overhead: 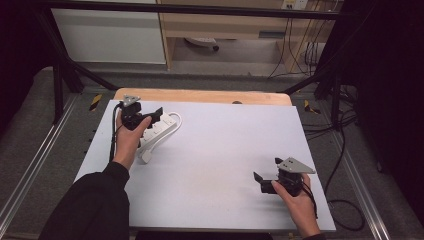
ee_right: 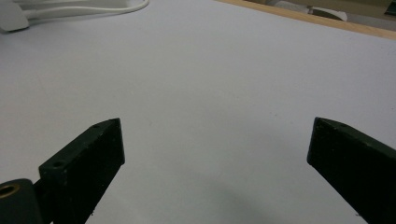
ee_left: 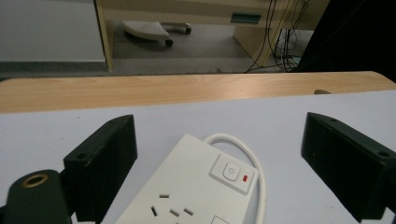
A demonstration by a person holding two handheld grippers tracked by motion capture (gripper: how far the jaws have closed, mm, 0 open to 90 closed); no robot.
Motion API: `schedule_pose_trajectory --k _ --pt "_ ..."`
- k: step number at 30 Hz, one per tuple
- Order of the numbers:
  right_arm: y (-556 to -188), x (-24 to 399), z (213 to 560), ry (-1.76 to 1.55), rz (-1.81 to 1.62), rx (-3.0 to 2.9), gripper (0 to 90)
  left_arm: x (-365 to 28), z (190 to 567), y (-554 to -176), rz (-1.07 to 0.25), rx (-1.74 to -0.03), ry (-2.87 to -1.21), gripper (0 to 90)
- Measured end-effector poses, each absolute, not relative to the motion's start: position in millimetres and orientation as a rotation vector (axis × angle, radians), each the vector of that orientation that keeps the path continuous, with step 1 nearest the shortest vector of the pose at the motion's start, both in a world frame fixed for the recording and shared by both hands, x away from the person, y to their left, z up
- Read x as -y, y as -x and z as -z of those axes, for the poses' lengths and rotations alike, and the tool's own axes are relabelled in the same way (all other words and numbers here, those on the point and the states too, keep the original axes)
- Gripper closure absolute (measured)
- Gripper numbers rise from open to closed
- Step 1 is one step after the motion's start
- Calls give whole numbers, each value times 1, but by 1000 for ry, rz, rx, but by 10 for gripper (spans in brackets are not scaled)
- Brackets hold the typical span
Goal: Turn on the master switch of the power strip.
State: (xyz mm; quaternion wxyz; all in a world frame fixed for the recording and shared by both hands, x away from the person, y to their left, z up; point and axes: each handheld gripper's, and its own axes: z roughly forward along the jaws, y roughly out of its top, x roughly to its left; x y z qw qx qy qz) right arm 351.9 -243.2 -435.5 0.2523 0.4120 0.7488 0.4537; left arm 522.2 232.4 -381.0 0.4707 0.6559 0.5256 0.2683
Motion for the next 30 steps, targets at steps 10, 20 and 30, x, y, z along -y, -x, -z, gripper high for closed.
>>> schedule_pose_trajectory --k 10,20,30 --pt "-352 243 436 -1121 -1233 -2037 44 -227 384 -533 -695 -1296 -1683 220" --pt "-352 243 435 -1126 -1235 -2033 47 -220 386 -538 -662 -1283 -1720 458" --pt "-351 241 435 -1116 -1234 -2041 47 -218 389 -541 -608 -1281 -1728 686"
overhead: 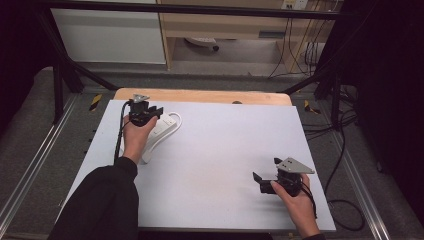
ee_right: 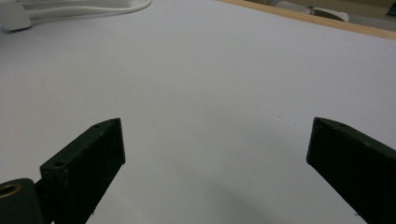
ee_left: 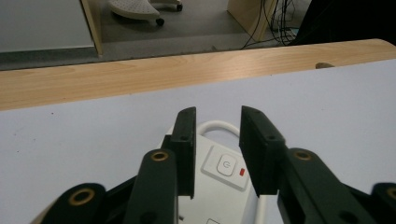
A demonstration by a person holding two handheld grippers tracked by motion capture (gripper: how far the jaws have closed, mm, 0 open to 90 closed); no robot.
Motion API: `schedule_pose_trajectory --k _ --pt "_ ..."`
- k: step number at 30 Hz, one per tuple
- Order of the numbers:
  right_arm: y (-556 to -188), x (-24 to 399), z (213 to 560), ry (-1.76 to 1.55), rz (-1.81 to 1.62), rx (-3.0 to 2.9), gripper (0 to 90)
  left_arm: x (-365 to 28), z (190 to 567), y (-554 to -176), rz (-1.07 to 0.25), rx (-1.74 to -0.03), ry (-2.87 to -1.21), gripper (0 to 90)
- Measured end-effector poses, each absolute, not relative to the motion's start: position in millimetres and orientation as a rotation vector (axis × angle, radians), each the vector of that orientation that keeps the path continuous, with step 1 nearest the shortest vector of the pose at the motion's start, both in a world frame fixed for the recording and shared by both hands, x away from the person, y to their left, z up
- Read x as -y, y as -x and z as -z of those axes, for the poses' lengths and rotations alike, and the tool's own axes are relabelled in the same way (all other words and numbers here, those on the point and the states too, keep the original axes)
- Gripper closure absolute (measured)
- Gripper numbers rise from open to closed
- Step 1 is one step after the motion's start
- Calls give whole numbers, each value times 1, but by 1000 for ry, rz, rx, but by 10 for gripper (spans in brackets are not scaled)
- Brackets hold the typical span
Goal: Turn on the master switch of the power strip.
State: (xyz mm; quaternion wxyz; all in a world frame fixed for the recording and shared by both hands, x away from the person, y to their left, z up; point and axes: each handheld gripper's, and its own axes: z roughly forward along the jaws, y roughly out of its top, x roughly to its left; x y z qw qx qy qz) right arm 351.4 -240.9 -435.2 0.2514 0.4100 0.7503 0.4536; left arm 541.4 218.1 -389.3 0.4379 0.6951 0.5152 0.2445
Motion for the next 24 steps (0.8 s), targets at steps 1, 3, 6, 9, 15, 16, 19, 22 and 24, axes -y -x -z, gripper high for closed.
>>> schedule_pose_trajectory --k 1,3,6,9,15,16,19,22,24 --pt "-351 241 435 -1115 -1233 -2041 47 -219 389 -542 -598 -1279 -1728 686" --pt "-351 241 435 -1114 -1231 -2042 47 -220 389 -542 -571 -1273 -1712 722" --pt "-352 240 436 -1116 -1232 -2041 47 -220 389 -543 -581 -1267 -1716 796" --pt "-352 240 436 -1114 -1231 -2047 47 -219 388 -544 -584 -1271 -1716 836" --pt "-352 240 435 -1115 -1238 -2042 47 -215 388 -545 -564 -1274 -1721 899" --pt "-352 240 435 -1117 -1240 -2042 47 -214 388 -546 -563 -1279 -1721 899" --pt "-352 240 435 -1117 -1241 -2046 45 -212 390 -547 -568 -1285 -1730 900" --pt "-352 240 435 -1113 -1239 -2048 45 -212 393 -550 -567 -1294 -1770 900" --pt "-352 240 435 -1113 -1243 -2049 44 -212 395 -552 -567 -1303 -1789 900"
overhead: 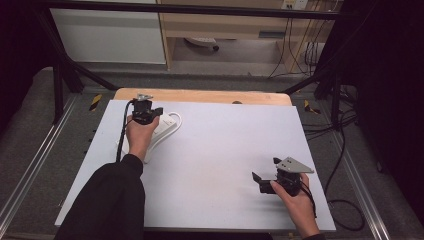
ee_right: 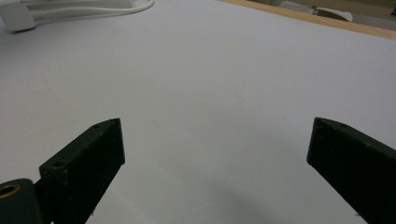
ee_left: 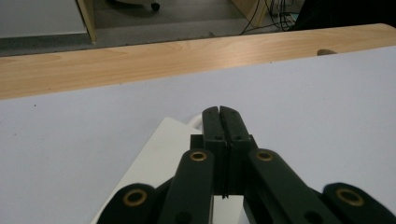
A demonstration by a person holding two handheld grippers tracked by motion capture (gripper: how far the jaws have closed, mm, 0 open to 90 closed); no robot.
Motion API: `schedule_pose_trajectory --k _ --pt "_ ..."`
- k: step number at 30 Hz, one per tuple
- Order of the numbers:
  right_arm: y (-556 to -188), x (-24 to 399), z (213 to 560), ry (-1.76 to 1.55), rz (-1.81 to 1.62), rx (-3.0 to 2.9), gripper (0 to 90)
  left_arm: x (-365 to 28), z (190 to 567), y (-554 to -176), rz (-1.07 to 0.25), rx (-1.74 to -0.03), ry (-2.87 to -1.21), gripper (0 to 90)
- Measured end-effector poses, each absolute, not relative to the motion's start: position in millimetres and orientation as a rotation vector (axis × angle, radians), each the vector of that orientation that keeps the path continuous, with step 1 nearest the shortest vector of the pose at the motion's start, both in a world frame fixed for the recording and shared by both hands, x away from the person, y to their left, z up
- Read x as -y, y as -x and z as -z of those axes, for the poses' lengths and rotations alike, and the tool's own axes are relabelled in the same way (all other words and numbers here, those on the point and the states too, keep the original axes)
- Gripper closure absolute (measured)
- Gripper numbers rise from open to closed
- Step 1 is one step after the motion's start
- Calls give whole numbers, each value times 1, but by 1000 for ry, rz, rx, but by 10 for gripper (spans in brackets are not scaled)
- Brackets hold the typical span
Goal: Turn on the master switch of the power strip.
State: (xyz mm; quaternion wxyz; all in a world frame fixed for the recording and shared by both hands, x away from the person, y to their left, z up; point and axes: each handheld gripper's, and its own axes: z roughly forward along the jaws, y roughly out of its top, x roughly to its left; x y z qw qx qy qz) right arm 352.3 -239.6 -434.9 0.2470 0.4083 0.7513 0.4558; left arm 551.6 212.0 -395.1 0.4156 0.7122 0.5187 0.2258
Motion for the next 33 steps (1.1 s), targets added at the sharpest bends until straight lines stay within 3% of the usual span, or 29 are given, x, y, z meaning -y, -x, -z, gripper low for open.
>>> schedule_pose_trajectory --k 22,33 --pt "-353 238 436 -1108 -1248 -2070 42 -199 417 -565 -496 -1315 -1921 900" --pt "-353 237 436 -1102 -1249 -2080 41 -186 415 -572 -537 -1282 -2045 900"
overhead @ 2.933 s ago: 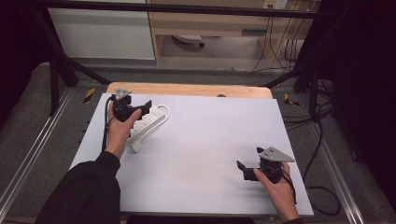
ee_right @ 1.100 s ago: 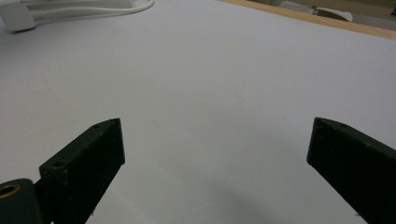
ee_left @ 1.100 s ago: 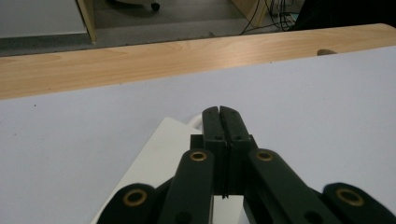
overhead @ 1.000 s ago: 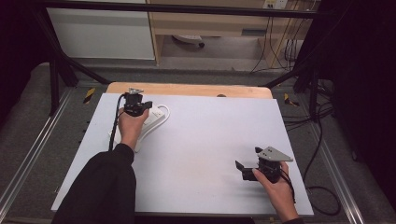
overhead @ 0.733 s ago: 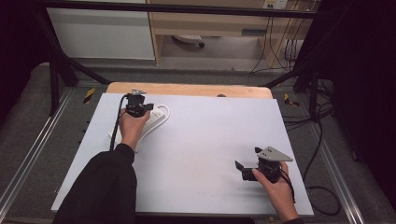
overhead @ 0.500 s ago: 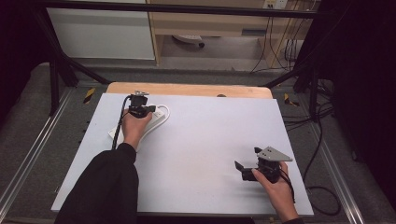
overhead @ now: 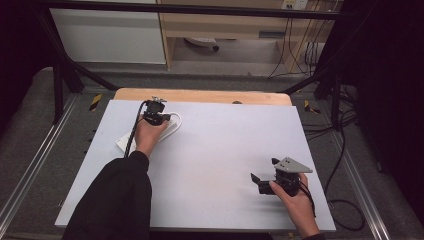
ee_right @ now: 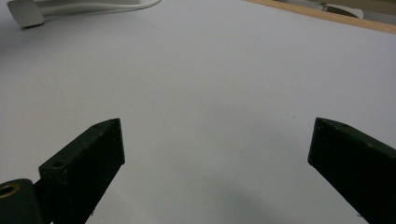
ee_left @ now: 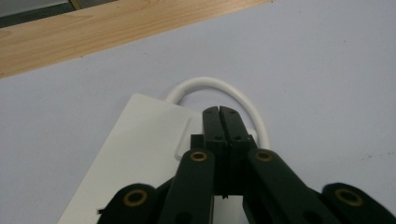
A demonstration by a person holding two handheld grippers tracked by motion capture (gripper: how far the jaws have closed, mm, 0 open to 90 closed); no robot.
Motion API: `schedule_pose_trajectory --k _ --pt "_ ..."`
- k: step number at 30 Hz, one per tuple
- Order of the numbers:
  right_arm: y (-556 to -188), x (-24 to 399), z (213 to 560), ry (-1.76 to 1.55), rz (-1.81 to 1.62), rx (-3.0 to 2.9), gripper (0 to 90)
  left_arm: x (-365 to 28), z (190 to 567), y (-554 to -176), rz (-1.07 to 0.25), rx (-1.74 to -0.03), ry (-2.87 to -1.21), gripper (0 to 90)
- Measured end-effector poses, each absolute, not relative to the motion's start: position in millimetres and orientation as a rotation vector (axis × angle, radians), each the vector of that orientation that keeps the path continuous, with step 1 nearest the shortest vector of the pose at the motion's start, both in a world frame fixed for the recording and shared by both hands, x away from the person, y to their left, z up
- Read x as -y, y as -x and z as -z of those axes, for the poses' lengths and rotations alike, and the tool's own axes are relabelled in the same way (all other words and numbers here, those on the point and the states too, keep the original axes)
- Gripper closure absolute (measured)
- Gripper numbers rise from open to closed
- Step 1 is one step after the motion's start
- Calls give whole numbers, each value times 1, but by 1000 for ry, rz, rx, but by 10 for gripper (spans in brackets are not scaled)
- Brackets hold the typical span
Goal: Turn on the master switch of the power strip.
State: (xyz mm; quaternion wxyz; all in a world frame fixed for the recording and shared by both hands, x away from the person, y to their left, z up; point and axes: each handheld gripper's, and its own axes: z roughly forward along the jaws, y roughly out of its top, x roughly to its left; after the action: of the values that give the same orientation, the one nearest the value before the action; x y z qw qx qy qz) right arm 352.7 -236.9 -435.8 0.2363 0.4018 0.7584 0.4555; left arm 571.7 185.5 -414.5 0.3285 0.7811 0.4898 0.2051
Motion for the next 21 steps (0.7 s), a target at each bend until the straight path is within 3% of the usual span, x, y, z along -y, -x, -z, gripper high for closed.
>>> schedule_pose_trajectory --k 21 --pt "-352 237 436 -1096 -1250 -2087 39 -182 417 -578 -540 -1304 -2056 900"
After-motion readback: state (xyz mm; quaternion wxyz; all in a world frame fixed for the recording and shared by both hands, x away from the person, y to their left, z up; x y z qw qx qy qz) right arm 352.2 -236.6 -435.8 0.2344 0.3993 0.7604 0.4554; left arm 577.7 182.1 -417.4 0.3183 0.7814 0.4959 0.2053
